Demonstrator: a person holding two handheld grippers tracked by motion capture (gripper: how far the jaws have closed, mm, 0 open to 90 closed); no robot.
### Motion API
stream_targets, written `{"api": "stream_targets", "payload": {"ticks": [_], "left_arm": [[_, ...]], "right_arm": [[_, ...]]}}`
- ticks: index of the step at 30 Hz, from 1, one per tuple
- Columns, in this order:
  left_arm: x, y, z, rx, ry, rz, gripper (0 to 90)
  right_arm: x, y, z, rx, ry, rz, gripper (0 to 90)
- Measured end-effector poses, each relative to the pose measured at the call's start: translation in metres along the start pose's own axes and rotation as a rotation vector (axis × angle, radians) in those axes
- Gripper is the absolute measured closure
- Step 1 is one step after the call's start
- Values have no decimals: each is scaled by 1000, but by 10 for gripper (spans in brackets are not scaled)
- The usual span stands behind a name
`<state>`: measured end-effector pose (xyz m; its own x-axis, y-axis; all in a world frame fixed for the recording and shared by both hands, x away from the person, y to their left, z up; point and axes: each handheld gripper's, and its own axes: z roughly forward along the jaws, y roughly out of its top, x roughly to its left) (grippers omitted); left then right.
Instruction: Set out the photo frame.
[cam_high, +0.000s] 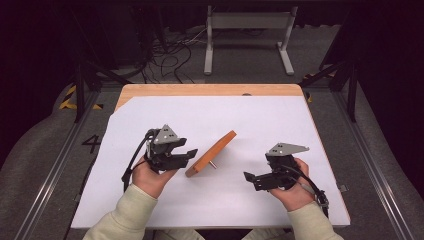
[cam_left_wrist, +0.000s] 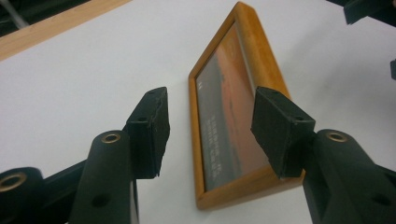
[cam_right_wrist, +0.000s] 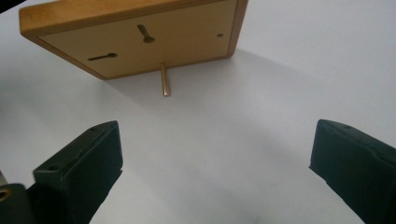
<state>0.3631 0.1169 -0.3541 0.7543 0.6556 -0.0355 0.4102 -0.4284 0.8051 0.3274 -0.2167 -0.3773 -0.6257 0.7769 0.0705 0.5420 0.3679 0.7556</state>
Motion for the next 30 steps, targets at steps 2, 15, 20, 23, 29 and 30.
{"api": "stream_targets", "payload": {"ticks": [2, 15, 20, 23, 29, 30], "left_arm": [[3, -5, -2, 13, 8, -1, 468], [19, -39, 29, 177, -3, -14, 861], [19, -47, 48, 246, -20, -24, 897], [17, -48, 55, 285, -35, -12, 897], [13, -48, 59, 301, -48, 5, 898], [10, -48, 59, 300, -61, 7, 898]], "right_arm": [[3, 2, 1, 7, 4, -11, 74], [10, 8, -6, -41, -7, -52, 393], [9, 8, -11, -54, -2, -64, 587], [8, 8, -14, -70, 5, -61, 623], [1, 8, -17, -100, 56, -49, 623], [0, 8, -18, -104, 55, -48, 623]]}}
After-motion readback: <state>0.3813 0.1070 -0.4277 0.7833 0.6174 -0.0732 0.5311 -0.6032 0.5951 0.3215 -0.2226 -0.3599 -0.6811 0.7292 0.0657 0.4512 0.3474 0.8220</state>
